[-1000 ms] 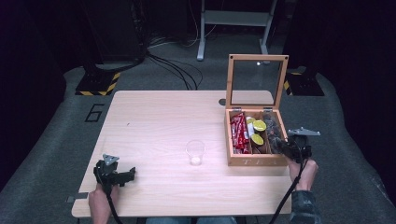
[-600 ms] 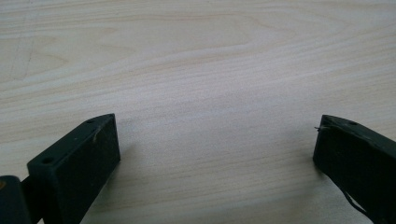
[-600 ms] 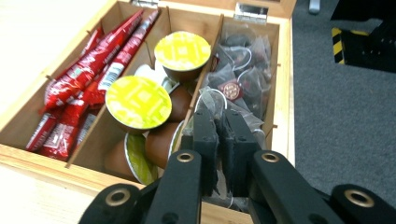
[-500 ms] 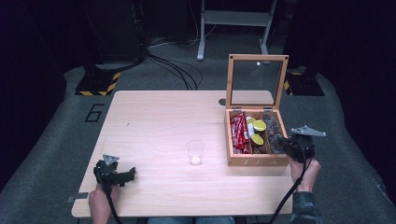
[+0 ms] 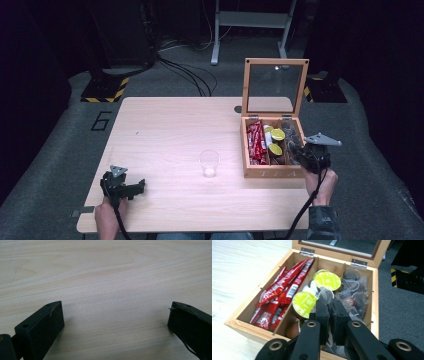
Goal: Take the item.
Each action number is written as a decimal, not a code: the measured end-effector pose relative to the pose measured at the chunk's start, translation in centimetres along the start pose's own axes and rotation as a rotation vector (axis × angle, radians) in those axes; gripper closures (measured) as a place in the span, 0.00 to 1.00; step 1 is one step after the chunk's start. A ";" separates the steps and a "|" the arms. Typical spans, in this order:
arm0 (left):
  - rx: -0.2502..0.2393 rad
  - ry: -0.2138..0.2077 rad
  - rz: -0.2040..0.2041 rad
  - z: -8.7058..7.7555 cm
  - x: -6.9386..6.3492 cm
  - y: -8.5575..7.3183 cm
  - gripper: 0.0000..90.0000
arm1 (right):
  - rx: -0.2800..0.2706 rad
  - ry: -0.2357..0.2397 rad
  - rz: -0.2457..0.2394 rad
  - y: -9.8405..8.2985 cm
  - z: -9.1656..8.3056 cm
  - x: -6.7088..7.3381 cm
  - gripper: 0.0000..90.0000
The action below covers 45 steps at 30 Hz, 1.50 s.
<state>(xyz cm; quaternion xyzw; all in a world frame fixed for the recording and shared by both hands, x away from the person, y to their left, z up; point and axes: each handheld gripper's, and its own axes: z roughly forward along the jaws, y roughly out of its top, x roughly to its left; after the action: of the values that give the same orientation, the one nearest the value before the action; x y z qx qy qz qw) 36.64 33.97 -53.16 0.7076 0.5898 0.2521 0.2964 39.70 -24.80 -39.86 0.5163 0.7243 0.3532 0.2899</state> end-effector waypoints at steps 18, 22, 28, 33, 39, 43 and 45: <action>0.006 -0.001 0.007 0.0 0.0 0.0 0.00 | -0.048 0.093 -0.083 2.0 -0.5 4.1 0.95; 0.006 0.000 0.007 0.0 0.0 0.0 0.00 | -0.043 0.112 -0.128 2.5 -0.4 5.6 0.95; 0.006 -0.001 0.007 0.0 0.0 0.0 0.00 | -0.049 0.148 -0.165 2.6 -0.6 7.3 0.96; 0.006 0.000 0.007 0.0 0.0 0.0 0.00 | -0.063 0.177 -0.184 2.9 -0.7 8.2 0.96; 0.006 -0.001 0.008 0.0 0.0 0.0 0.00 | -0.077 0.230 -0.203 3.3 -0.8 10.0 0.96; 0.006 -0.001 0.007 0.0 0.0 0.0 0.00 | -0.080 0.261 -0.222 3.6 -0.8 11.2 0.96; 0.006 0.000 0.008 0.0 0.1 0.0 0.00 | -0.086 0.270 -0.240 3.8 -0.8 11.6 0.96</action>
<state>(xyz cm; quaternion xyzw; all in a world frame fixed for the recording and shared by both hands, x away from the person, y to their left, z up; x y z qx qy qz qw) 36.63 34.02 -53.13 0.7109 0.5877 0.2513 0.2933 37.65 -13.06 -37.00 0.3614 0.7971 0.4129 0.2521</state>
